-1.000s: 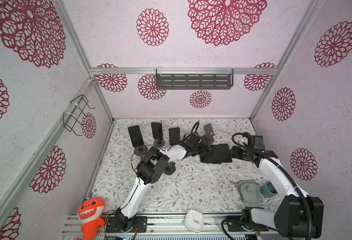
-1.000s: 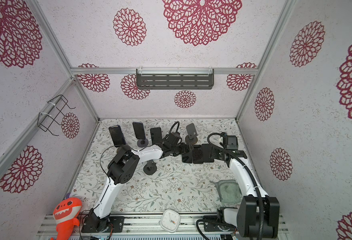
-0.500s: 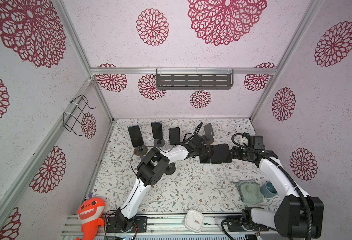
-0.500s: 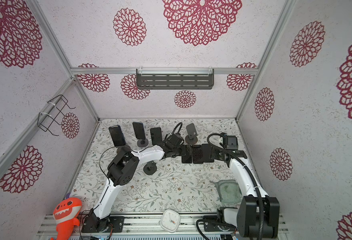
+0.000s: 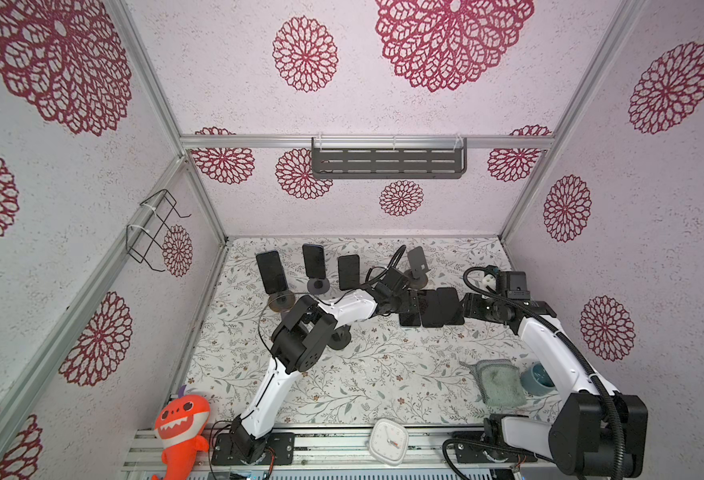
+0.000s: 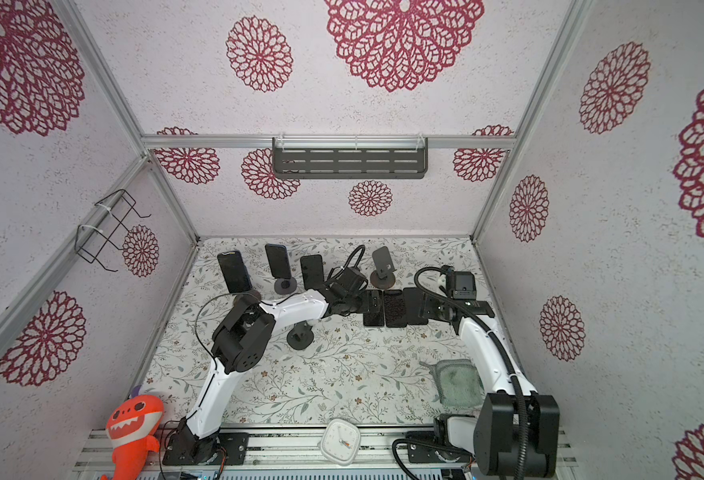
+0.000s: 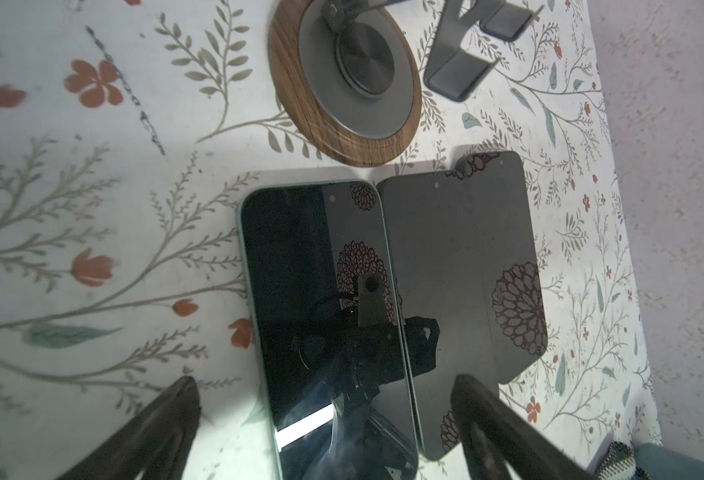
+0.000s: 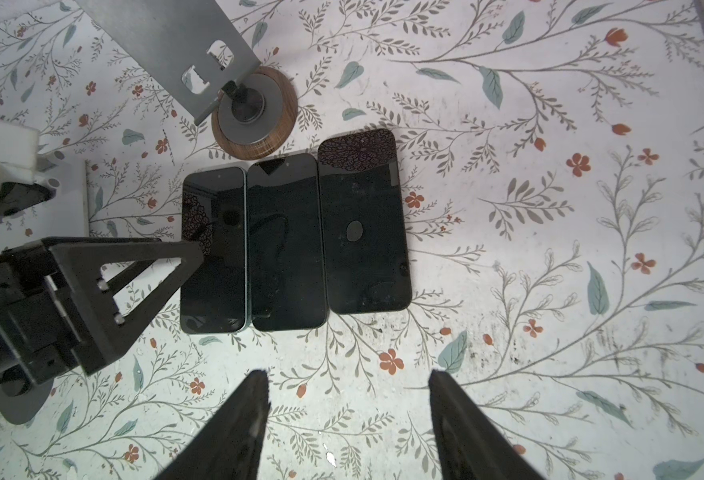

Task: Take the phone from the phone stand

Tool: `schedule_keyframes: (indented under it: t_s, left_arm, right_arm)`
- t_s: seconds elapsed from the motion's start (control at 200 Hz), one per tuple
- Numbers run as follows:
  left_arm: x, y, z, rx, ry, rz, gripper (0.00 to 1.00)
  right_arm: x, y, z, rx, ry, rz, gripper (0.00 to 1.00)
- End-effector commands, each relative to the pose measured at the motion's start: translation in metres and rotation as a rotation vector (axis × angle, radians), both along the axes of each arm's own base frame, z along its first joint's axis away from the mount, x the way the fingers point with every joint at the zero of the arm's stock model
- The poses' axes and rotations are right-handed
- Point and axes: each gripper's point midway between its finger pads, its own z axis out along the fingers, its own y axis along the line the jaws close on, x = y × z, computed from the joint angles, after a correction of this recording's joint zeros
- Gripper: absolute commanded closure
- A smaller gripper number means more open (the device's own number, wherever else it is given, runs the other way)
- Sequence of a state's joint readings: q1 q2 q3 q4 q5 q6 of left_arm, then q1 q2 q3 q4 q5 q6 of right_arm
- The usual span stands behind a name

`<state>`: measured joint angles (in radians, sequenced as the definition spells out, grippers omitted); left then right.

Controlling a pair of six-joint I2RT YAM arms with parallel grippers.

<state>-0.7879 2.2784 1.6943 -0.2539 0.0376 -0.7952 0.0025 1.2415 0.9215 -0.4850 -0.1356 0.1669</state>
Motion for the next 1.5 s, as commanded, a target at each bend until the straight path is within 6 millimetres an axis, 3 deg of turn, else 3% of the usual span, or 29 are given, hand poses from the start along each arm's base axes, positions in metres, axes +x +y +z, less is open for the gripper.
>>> schedule_keyframes:
  t_s: [0.0,0.12,0.305,0.36,0.375,0.43,0.57,0.756,0.911,1.161,1.171,1.196,1.496]
  left_arm:
    - [-0.005,0.000,0.055,-0.010,-0.093,-0.025,0.02]
    - [-0.007,0.007,0.085,0.016,-0.169,-0.020,0.02]
    - [-0.004,0.035,0.132,0.097,-0.305,0.025,0.02]
    - [0.001,0.046,0.141,0.160,-0.338,0.037,0.02]
    - [0.000,0.052,0.161,0.155,-0.371,0.048,0.02]
    - [0.006,0.067,0.181,0.201,-0.418,0.081,0.02]
    - [0.023,0.106,0.206,0.265,-0.477,0.171,0.02]
    - [0.054,0.152,0.206,0.330,-0.505,0.295,0.02]
    - [0.071,0.174,0.197,0.385,-0.531,0.380,0.02]
    - [0.085,0.175,0.172,0.392,-0.525,0.401,0.02]
    - [0.087,0.174,0.157,0.414,-0.507,0.394,0.02]
    - [0.088,0.174,0.148,0.428,-0.499,0.394,0.02]
    - [0.089,0.179,0.121,0.430,-0.486,0.419,0.02]
  right_arm:
    - [-0.005,-0.001,0.009,-0.003,-0.019,0.003,0.35]
    - [-0.005,-0.001,0.010,0.001,-0.021,-0.003,0.35]
    - [-0.005,0.001,0.012,0.016,-0.027,-0.004,0.35]
    - [-0.004,0.001,0.013,0.017,-0.029,-0.006,0.35]
    - [-0.004,0.001,0.013,0.019,-0.028,-0.007,0.35]
    - [-0.004,0.001,0.014,0.021,-0.029,-0.010,0.35]
    - [-0.005,0.001,0.014,0.031,-0.031,-0.018,0.35]
    - [-0.007,0.002,0.017,0.035,-0.029,-0.015,0.35]
    - [-0.009,0.003,0.022,0.038,-0.028,-0.017,0.35]
    - [-0.013,0.000,0.027,0.013,-0.021,-0.012,0.35]
    - [-0.013,0.000,0.027,0.014,-0.021,-0.012,0.35]
    - [-0.013,0.000,0.027,0.014,-0.021,-0.012,0.35]
    - [-0.015,0.000,0.025,0.013,-0.017,-0.013,0.35]
